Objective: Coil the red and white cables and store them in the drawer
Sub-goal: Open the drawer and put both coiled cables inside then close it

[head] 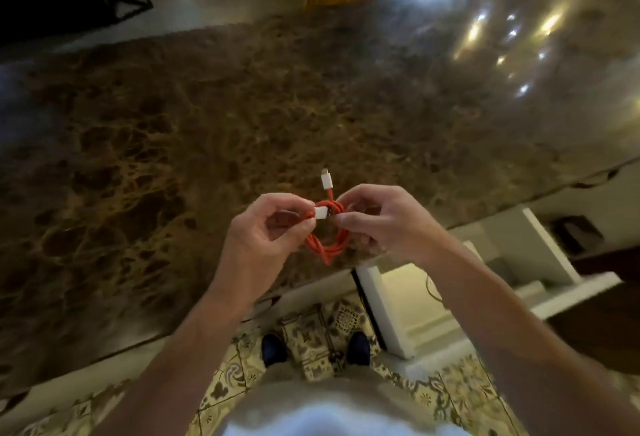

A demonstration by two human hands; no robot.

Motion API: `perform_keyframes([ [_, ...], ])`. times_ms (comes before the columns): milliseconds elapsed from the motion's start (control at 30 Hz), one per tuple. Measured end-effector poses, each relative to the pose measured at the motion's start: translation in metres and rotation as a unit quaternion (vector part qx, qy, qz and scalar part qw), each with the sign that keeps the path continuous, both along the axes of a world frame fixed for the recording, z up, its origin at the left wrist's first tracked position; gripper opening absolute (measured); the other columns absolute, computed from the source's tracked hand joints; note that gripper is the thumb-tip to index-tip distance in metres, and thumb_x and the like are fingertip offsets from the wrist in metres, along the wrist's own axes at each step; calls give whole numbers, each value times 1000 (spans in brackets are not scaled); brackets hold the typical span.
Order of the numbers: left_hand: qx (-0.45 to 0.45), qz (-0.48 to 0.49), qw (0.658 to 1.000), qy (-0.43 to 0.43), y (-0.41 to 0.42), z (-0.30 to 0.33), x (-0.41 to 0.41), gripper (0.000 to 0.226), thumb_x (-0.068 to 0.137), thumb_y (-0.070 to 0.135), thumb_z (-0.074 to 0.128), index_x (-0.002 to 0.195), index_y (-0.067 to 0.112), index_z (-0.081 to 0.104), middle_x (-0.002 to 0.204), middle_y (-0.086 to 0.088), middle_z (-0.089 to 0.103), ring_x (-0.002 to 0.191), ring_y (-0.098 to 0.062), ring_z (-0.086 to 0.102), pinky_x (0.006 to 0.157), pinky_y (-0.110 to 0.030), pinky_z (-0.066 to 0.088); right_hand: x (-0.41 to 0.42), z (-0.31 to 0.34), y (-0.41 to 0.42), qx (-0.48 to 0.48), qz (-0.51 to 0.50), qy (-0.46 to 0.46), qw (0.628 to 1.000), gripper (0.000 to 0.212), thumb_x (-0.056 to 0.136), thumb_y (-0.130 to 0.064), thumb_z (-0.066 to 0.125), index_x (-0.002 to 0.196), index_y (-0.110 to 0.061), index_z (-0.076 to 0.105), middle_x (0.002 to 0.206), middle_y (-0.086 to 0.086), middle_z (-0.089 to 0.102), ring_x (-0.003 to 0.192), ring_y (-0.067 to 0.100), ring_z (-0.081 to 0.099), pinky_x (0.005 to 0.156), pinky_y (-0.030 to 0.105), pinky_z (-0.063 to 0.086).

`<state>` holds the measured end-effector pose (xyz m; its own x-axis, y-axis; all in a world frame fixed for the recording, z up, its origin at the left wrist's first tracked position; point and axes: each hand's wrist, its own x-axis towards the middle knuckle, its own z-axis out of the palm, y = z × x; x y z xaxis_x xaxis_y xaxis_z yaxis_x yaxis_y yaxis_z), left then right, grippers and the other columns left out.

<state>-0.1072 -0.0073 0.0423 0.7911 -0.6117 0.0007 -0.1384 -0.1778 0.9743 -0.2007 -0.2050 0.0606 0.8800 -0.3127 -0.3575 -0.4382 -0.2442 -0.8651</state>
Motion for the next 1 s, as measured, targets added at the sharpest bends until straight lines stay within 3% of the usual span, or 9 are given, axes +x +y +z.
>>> perform_keyframes([
  [167,17,-45,998,46,-56,-23,-58,20,90,8,78,108,17,75,104,2,78,95,-17,77,79,-36,65,-69,-22,-54,44,-38,20,998,8,93,-16,77,101,-17,78,75,1,74,64,10,66,60,32,54],
  [267,48,-69,995,51,-81,-34,-89,29,90,13,79,117,22,72,99,7,78,91,-10,77,74,-29,65,-102,-36,-80,67,-50,33,996,9,93,-12,76,101,-16,79,77,6,73,64,15,64,60,37,55],
  [467,118,-102,987,20,-113,-65,-133,29,91,19,80,119,19,74,99,13,77,88,1,75,78,-22,62,-143,-65,-118,75,-28,106,991,10,92,-14,78,101,-16,80,86,14,78,68,22,69,59,30,57],
  [600,176,-126,976,-3,-126,-90,-151,26,93,17,77,120,18,75,99,11,76,86,3,73,80,-17,60,-149,-95,-133,22,15,190,981,5,90,-14,79,96,-13,79,82,11,81,70,24,77,63,36,63],
  [767,283,-159,946,6,-145,-116,-159,27,101,17,67,127,18,71,109,-1,77,93,-13,73,88,-32,60,-137,-130,-137,-101,104,259,955,2,89,-14,77,88,-14,79,74,7,80,71,25,80,61,35,66],
  [867,343,-187,921,16,-152,-123,-165,26,104,19,58,130,20,64,107,-3,72,98,-22,70,85,-36,58,-120,-144,-137,-182,168,273,930,6,87,-24,77,81,-24,78,74,2,79,72,21,78,66,34,64],
  [1000,402,-243,883,-15,-157,-131,-167,28,103,23,47,128,17,59,117,-4,66,103,-24,64,90,-39,56,-97,-157,-134,-235,231,294,897,15,89,-34,74,95,-22,83,88,-2,81,74,14,75,71,28,61],
])
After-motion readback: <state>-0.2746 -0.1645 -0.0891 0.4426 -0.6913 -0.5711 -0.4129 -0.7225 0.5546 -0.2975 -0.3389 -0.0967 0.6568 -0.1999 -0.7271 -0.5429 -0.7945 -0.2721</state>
